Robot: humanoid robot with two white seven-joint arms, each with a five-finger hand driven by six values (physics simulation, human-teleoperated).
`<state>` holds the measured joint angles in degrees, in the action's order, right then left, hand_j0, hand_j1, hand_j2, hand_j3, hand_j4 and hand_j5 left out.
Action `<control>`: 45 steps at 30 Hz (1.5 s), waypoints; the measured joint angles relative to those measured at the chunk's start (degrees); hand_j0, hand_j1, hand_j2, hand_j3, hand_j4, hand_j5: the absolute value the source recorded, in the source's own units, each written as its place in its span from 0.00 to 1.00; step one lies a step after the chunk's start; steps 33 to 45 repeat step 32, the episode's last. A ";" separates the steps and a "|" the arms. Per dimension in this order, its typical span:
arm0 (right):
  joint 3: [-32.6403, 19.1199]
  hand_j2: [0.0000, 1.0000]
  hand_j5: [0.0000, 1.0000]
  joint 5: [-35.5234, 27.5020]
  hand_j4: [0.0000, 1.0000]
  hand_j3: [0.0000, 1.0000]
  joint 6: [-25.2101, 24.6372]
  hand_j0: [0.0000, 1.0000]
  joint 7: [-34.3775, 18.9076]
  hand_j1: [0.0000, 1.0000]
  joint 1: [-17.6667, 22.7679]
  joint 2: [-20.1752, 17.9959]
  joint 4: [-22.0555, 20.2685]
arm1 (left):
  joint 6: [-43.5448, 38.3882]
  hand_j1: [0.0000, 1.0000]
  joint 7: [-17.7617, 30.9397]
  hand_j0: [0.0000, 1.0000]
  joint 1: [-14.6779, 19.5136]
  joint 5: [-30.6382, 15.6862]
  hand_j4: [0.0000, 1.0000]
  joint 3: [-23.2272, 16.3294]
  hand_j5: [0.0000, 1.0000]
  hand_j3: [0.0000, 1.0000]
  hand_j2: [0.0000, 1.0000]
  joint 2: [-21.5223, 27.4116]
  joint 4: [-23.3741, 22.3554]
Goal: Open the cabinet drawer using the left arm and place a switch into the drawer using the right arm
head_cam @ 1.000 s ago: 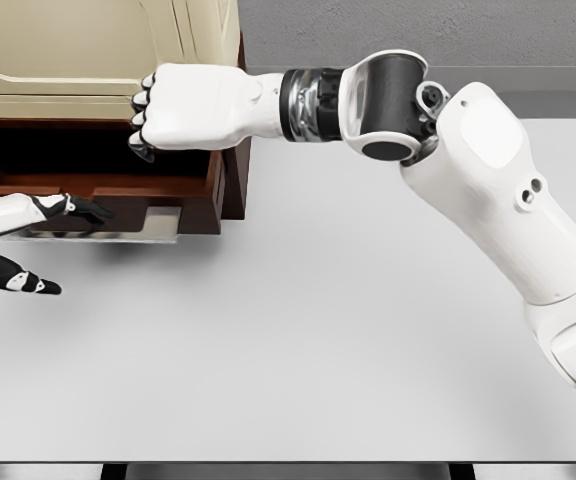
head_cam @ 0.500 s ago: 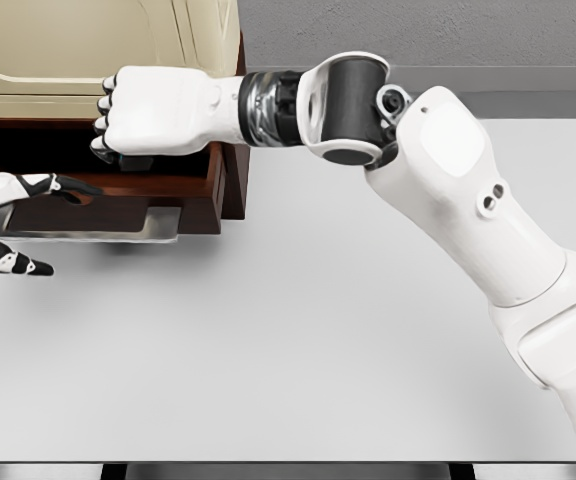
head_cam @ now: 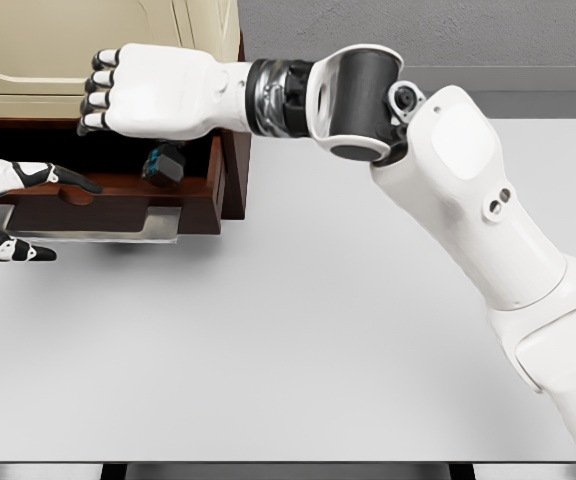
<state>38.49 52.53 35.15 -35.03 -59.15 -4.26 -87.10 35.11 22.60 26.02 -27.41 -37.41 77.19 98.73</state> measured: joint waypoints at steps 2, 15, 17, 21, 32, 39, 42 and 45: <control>-0.85 0.91 0.91 0.04 0.91 0.91 0.00 0.91 0.00 0.91 0.09 0.14 -0.58 | 0.00 0.79 0.01 0.79 -0.18 0.03 0.79 0.13 0.79 0.79 0.79 0.37 0.16; -4.31 0.93 0.93 -7.18 0.93 0.93 -0.02 0.93 0.01 0.93 3.34 -10.83 -8.12 | 0.00 0.73 0.69 0.73 -0.26 0.66 0.73 1.32 0.73 0.73 0.73 2.84 2.01; -5.03 0.99 0.99 -11.09 0.99 0.99 0.00 0.99 0.13 0.99 4.92 -17.05 -8.45 | 0.00 0.73 0.72 0.73 0.18 0.62 0.73 1.79 0.73 0.73 0.73 2.65 2.13; -5.68 1.00 1.00 -17.89 1.00 1.00 0.04 1.00 2.48 1.00 8.17 -29.41 -8.69 | 0.01 0.73 0.71 0.73 0.19 0.57 0.73 2.84 0.73 0.73 0.73 2.43 2.23; -5.85 1.00 1.00 -23.71 1.00 1.00 -0.02 1.00 9.32 1.00 9.93 -43.95 -8.90 | 0.01 0.72 0.70 0.72 0.00 0.69 0.72 3.43 0.72 0.72 0.72 2.35 2.28; -5.85 1.00 1.00 -23.71 1.00 1.00 -0.02 1.00 9.32 1.00 9.93 -43.95 -8.90 | 0.01 0.72 0.70 0.72 0.00 0.69 0.72 3.43 0.72 0.72 0.72 2.35 2.28; -5.85 1.00 1.00 -23.71 1.00 1.00 -0.02 1.00 9.32 1.00 9.93 -43.95 -8.90 | 0.01 0.72 0.70 0.72 0.00 0.69 0.72 3.43 0.72 0.72 0.72 2.35 2.28; -5.85 1.00 1.00 -23.71 1.00 1.00 -0.02 1.00 9.32 1.00 9.93 -43.95 -8.90 | 0.01 0.72 0.70 0.72 0.00 0.69 0.72 3.43 0.72 0.72 0.72 2.35 2.28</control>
